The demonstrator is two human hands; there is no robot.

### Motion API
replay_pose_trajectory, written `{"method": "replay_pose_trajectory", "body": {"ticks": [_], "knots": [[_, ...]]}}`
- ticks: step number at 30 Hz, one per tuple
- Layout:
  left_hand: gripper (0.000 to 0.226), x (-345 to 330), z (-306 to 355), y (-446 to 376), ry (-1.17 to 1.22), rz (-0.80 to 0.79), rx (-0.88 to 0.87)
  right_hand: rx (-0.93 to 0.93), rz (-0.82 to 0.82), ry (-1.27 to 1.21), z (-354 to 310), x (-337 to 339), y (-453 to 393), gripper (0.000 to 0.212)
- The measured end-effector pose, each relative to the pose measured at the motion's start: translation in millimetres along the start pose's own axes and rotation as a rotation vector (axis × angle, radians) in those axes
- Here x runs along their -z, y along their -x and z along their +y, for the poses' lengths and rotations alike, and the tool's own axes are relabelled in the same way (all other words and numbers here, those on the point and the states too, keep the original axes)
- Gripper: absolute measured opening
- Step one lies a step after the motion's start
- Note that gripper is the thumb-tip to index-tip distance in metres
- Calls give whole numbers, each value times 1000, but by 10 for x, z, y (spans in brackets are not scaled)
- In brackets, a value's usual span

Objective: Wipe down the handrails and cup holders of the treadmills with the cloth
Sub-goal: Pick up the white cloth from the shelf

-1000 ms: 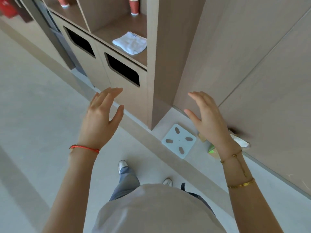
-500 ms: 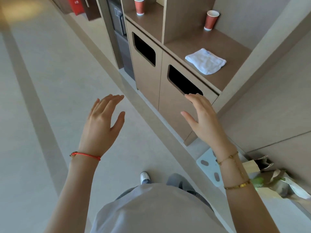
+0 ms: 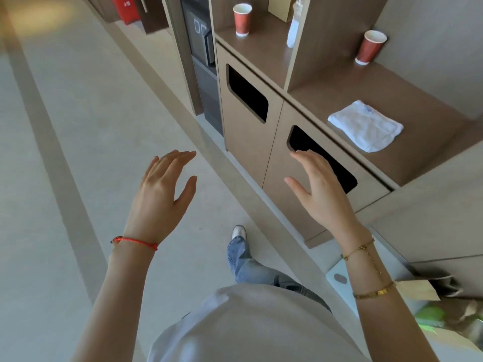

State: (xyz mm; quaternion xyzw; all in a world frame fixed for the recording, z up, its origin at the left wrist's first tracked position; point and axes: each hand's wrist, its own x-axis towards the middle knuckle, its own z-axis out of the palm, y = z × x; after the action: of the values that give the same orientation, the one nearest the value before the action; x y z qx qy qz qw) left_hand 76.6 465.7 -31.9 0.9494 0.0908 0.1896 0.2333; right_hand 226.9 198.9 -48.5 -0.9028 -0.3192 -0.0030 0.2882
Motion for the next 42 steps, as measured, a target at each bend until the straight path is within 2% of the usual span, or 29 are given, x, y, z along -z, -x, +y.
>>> {"method": "replay_pose_trajectory", "body": {"ticks": [9,17,24,28,35,42], "knots": [[38,-289,-216,-1634,74,-55,-200,-115,95,-4,198,0,-1093,49],[38,-626,-5,-2630,162,-203,-408,-353,266,55,451,174,-1306,46],[38,-1071,118,-3281,260,-361,-617,-633,354,142,584,132,-1211,48],[38,-1280,168,-3603,294,-386,-686,-755,434,158,571,36,-1250,49],[39,-1518,144,-4043,330,-490,-810,-868,566,149,541,-112,-1459,48],[38,-1725,212,-4237,357,-597,-844,-971,576,152,552,-181,-1549,49]]}}
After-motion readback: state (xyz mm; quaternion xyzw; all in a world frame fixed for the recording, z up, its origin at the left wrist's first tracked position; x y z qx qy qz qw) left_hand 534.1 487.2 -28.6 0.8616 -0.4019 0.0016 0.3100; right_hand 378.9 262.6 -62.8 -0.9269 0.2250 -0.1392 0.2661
